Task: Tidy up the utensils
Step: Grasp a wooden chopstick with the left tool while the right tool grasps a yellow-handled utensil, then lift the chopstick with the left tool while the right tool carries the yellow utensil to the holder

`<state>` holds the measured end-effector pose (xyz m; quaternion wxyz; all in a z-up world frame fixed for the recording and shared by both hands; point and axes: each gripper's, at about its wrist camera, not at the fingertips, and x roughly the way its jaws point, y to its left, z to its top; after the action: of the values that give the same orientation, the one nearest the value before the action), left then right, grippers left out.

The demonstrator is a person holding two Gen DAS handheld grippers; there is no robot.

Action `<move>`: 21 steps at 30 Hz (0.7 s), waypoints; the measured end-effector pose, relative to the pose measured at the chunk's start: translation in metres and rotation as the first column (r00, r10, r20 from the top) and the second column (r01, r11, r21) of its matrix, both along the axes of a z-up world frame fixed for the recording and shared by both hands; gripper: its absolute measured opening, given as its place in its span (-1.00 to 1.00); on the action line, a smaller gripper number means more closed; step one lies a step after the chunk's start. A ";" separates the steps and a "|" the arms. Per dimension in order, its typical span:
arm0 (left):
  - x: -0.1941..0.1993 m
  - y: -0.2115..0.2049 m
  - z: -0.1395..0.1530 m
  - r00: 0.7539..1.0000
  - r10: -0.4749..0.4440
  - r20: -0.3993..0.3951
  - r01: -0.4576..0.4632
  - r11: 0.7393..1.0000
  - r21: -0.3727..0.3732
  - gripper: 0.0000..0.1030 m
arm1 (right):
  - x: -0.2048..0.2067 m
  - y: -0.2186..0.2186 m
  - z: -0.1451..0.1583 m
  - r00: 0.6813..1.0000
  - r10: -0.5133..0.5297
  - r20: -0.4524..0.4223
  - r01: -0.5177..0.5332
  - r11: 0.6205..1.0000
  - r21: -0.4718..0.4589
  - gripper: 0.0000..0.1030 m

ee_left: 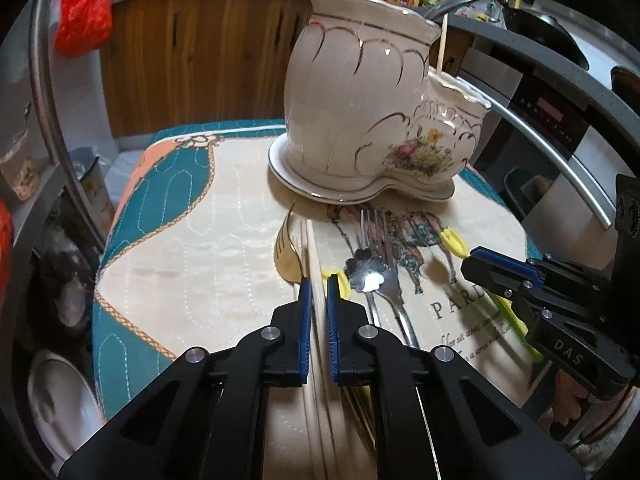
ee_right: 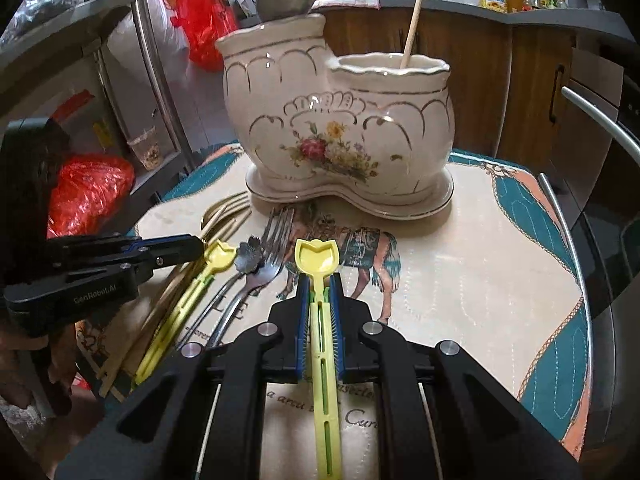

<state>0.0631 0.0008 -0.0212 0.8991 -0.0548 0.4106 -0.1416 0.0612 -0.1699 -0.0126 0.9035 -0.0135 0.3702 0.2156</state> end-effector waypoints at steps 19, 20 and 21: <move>-0.052 0.029 0.092 0.909 0.051 0.414 0.012 0.989 -0.147 -0.87 | -0.019 -0.030 0.056 0.969 -0.072 0.236 0.026 0.981 0.192 -0.80; -0.052 0.030 0.101 0.899 0.059 0.435 0.011 0.988 -0.157 -0.87 | -0.018 -0.032 0.060 0.964 -0.080 0.254 0.029 0.980 0.197 -0.80; -0.053 0.032 0.105 0.890 0.065 0.451 0.011 0.986 -0.164 -0.87 | -0.018 -0.033 0.063 0.960 -0.087 0.267 0.031 0.978 0.204 -0.80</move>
<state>0.0096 0.0332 0.0840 0.9646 -0.0987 0.1752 -0.1706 0.0431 -0.2034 0.0500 0.9489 0.0579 0.2184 0.2203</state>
